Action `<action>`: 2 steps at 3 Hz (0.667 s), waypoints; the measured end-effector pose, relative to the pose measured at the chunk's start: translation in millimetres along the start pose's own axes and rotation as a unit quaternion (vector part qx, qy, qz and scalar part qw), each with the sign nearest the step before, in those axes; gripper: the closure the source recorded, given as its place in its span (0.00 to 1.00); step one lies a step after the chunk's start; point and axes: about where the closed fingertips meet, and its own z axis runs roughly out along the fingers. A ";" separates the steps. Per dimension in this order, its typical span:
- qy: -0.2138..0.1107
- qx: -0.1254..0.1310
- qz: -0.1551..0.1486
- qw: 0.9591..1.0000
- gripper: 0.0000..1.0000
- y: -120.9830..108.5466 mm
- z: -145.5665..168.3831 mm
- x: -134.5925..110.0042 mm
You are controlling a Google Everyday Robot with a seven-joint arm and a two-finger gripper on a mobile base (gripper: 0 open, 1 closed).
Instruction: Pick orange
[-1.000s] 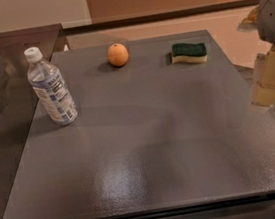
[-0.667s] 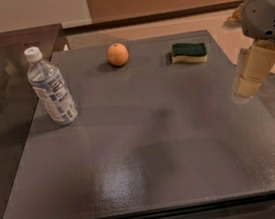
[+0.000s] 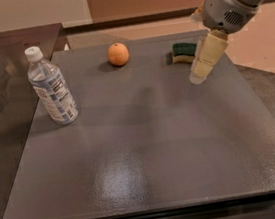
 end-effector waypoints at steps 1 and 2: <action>-0.030 -0.003 0.005 1.000 0.00 -25.9 23.0 -28.3; -0.060 -0.012 0.016 0.998 0.00 -50.8 46.4 -64.0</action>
Offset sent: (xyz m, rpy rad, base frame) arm 0.1182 0.1058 0.0084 0.2148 0.0086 0.0112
